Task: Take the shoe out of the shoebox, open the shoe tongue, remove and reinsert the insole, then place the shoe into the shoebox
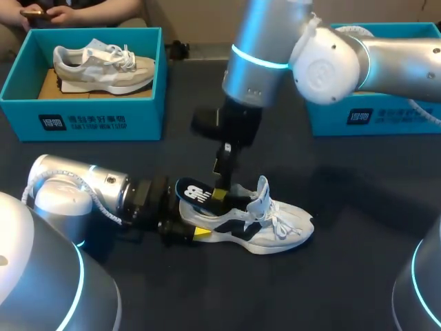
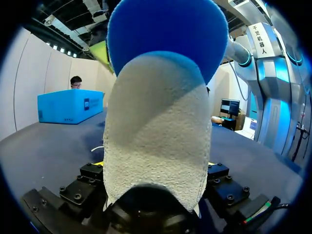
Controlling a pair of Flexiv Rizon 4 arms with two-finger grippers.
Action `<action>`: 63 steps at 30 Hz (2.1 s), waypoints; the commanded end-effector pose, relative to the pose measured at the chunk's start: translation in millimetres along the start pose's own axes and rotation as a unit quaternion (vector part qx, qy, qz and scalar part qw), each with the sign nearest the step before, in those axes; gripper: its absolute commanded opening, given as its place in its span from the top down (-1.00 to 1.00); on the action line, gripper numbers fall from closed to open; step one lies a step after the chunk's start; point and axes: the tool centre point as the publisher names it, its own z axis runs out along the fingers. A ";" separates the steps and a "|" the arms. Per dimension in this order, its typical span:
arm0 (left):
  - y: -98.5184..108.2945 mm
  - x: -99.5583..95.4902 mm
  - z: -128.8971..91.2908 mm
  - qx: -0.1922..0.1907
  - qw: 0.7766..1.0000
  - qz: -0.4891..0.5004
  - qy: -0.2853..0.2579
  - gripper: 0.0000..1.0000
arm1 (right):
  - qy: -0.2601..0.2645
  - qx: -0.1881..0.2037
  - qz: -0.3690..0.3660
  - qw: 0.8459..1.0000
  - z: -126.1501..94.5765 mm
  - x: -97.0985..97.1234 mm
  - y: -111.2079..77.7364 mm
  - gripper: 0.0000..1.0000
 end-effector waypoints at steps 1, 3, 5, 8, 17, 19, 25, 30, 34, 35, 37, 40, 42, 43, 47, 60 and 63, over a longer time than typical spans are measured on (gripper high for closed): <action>0.4 -0.8 0.7 -0.001 1.000 0.000 0.000 1.00 | 0.042 0.004 0.003 0.999 4.5 -14.4 4.8 -1.00; 0.4 -0.8 0.7 -0.001 1.000 0.000 0.000 1.00 | 0.053 -0.001 0.003 0.999 7.0 -17.0 5.0 -1.00; 0.4 -0.8 0.7 -0.001 1.000 0.000 0.000 1.00 | 0.068 -0.003 0.004 0.998 10.8 -19.1 4.6 -1.00; 0.4 -0.8 0.7 -0.001 1.000 0.000 0.000 1.00 | 0.088 -0.004 0.006 0.996 17.1 -21.3 2.3 -1.00; 0.4 -0.8 0.7 -0.001 1.000 0.000 0.000 1.00 | 0.118 -0.008 0.009 0.993 24.6 -18.8 0.7 -0.79; 0.4 -0.8 0.7 -0.001 1.000 0.000 0.000 1.00 | 0.123 -0.008 0.007 0.992 25.9 -19.0 1.1 -0.75; 0.4 -0.8 0.7 -0.001 1.000 0.000 0.000 1.00 | 0.146 -0.024 -0.006 0.989 27.8 -20.1 4.6 -0.49; 0.4 -0.8 0.7 -0.001 1.000 0.000 0.000 1.00 | 0.167 -0.029 0.000 0.986 25.8 -17.7 7.6 -0.63; 0.4 -0.8 0.7 -0.001 1.000 0.000 0.000 1.00 | 0.183 -0.029 0.004 0.983 26.5 -17.2 9.0 -0.87; 0.4 -0.8 0.7 -0.001 1.000 0.000 0.000 1.00 | 0.186 -0.028 0.007 0.982 27.3 -17.5 9.6 -0.87; 0.4 -0.8 0.7 -0.001 1.000 0.000 0.000 1.00 | 0.192 -0.031 0.004 0.981 28.8 -18.1 9.9 -0.85; 0.4 -0.8 0.7 -0.001 1.000 0.000 0.000 1.00 | 0.198 -0.032 0.003 0.980 30.5 -18.0 10.6 -0.73; 0.4 -0.8 0.7 -0.001 1.000 0.000 0.000 1.00 | 0.200 -0.031 0.003 0.979 31.4 -16.6 10.9 -0.60; 0.4 -0.8 0.7 -0.001 1.000 0.000 0.000 1.00 | 0.202 -0.032 0.002 0.979 31.8 -15.5 10.7 -0.52; 0.4 -0.8 0.7 -0.001 1.000 0.000 0.000 1.00 | 0.207 -0.032 0.001 0.978 33.6 -10.5 9.5 -0.07; 0.4 -0.8 0.7 -0.001 1.000 0.000 0.000 1.00 | 0.215 -0.039 0.007 0.976 42.6 -4.8 3.7 0.11; 0.4 -0.8 0.7 -0.001 1.000 0.000 0.000 1.00 | 0.216 -0.040 0.008 0.976 44.3 -6.0 2.6 0.14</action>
